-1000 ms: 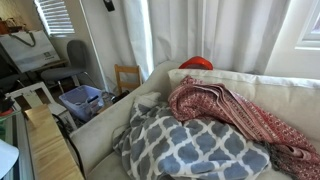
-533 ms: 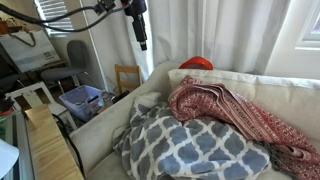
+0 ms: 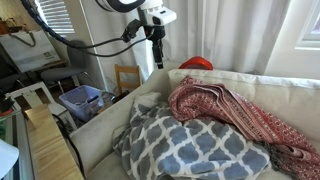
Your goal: Place the maroon fabric on the backrest of the sofa.
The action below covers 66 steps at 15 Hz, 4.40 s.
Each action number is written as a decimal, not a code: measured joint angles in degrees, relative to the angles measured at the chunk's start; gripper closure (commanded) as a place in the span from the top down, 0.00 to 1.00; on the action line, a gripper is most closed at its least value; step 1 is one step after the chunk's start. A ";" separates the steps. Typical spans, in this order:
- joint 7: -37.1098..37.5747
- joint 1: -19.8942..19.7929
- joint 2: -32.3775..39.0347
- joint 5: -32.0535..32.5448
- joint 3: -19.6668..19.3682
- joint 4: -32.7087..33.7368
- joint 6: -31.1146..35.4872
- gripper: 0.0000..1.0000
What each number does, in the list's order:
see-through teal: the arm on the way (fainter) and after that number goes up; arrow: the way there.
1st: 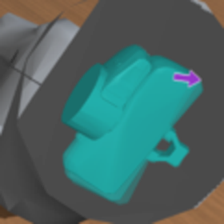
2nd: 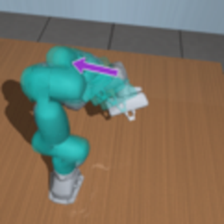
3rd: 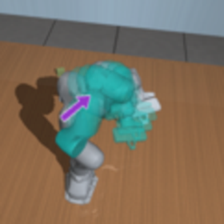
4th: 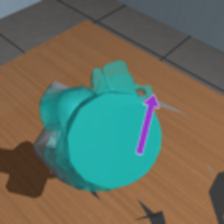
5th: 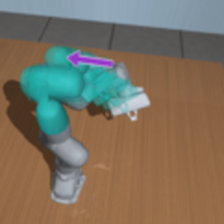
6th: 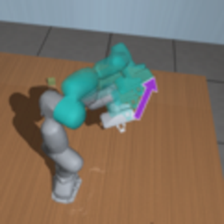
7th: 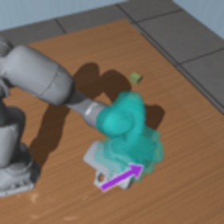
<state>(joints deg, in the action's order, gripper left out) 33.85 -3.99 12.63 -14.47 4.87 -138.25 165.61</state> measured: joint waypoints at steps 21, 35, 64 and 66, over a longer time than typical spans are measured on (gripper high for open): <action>-1.87 1.36 36.54 -1.08 -6.98 38.42 -7.46 0.27; 0.15 1.47 34.03 -1.86 -10.07 47.34 -18.67 0.01; -11.81 11.65 19.28 10.72 -7.90 67.17 -14.92 0.05; -12.11 11.86 19.35 10.75 -7.87 67.73 -15.05 0.05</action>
<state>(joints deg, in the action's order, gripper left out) 21.74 7.87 31.98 -3.73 -2.99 -70.52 150.56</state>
